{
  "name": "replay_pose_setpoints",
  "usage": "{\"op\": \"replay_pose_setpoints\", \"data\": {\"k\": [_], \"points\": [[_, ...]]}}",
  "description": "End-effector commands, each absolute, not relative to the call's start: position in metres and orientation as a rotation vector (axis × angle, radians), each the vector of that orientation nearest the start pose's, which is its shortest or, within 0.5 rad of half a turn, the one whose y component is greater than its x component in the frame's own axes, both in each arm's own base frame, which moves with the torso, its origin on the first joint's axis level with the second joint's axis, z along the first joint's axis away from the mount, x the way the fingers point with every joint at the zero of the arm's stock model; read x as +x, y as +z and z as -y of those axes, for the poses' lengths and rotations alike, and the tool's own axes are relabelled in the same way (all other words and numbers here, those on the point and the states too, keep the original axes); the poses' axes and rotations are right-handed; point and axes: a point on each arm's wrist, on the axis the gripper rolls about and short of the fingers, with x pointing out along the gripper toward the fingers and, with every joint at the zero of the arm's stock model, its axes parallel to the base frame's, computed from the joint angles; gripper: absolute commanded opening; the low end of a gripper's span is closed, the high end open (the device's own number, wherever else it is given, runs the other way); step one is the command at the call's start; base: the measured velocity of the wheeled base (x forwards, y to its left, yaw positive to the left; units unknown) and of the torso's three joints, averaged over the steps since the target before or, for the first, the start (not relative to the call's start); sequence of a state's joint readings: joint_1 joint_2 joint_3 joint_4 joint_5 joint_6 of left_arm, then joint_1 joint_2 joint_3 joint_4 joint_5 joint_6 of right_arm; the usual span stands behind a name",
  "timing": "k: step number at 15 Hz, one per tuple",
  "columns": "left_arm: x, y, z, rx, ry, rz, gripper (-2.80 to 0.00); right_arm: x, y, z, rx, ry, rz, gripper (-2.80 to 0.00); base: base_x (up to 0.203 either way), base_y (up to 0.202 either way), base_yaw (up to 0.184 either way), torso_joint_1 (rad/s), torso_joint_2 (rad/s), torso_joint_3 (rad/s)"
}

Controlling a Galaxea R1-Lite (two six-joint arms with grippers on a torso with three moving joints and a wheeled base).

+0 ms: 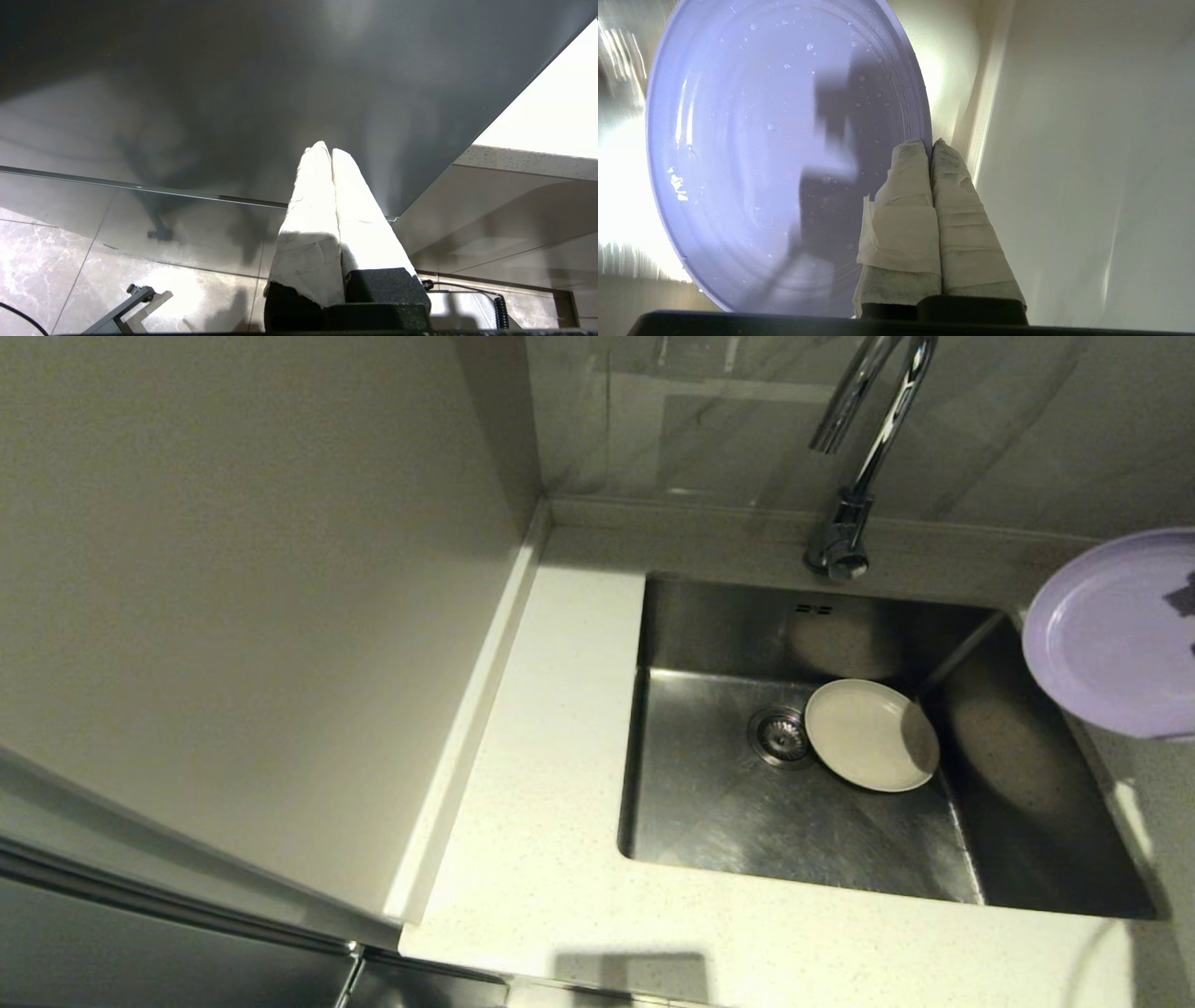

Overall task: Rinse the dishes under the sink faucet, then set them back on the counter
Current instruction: Put a plate back to the table from the sink

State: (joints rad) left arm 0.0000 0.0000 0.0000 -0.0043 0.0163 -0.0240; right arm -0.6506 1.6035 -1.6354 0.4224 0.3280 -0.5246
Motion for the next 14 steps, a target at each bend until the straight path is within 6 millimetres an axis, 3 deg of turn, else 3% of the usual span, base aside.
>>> {"op": "replay_pose_setpoints", "data": {"k": [1,6,14], "points": [[-0.023,0.076,0.000,-0.025,0.017,0.006,-2.80,0.221,0.322,0.175,-0.317,-0.227,-0.527,-2.80,0.000,0.000,0.000,0.000,0.00,0.000],[-0.023,0.076,0.000,-0.025,0.017,0.006,-2.80,0.209,0.298,0.206,-0.370,-0.258,-0.646,-2.80,0.000,0.000,0.000,0.000,0.00,0.000],[-0.023,0.076,0.000,-0.025,0.017,0.006,-2.80,0.190,0.274,0.229,-0.508,-0.204,-0.750,-2.80,0.000,0.000,0.000,0.000,0.00,0.000]]}}
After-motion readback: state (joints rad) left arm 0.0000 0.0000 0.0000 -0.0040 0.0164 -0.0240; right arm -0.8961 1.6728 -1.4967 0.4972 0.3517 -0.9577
